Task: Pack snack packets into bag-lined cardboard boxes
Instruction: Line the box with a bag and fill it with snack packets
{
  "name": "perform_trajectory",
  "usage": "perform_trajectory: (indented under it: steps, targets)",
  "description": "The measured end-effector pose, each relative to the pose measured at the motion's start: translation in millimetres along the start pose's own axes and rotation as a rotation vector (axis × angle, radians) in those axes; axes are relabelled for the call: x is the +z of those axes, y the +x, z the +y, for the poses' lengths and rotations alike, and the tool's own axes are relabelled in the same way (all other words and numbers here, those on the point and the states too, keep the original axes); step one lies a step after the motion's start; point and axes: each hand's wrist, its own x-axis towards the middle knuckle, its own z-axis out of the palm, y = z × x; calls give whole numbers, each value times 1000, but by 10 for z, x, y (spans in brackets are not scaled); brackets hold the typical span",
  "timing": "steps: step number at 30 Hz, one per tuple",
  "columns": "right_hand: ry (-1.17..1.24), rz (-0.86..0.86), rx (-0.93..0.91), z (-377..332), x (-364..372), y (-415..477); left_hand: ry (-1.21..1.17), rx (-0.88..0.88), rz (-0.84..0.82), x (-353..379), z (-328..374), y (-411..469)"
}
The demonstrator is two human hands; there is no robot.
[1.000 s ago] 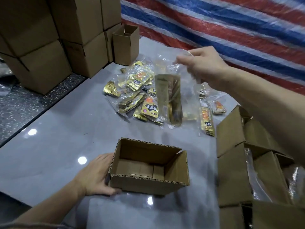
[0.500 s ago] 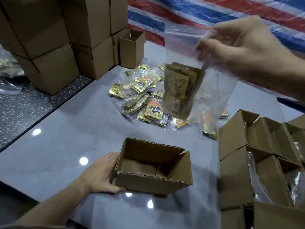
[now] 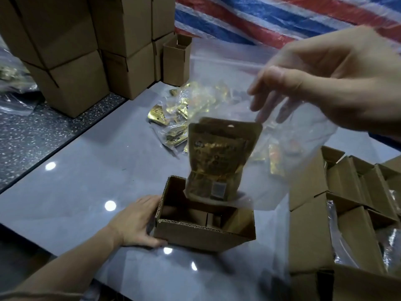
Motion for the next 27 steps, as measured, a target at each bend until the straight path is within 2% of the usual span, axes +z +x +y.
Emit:
perform_trajectory:
  steps: [7, 10, 22, 27]
  targets:
    - [118, -7, 19, -68, 473, 21, -24, 4, 33, -23, 12, -20]
    - [140, -1, 86, -35, 682, 27, -2, 4, 30, -12, 12, -26]
    - [-71, -156, 308, 253, 1074, -44, 12, 49, 66, -27, 51, -12]
    - [-163, -203, 328, 274, 1125, -71, -25, 76, 45, -62, 98, 6]
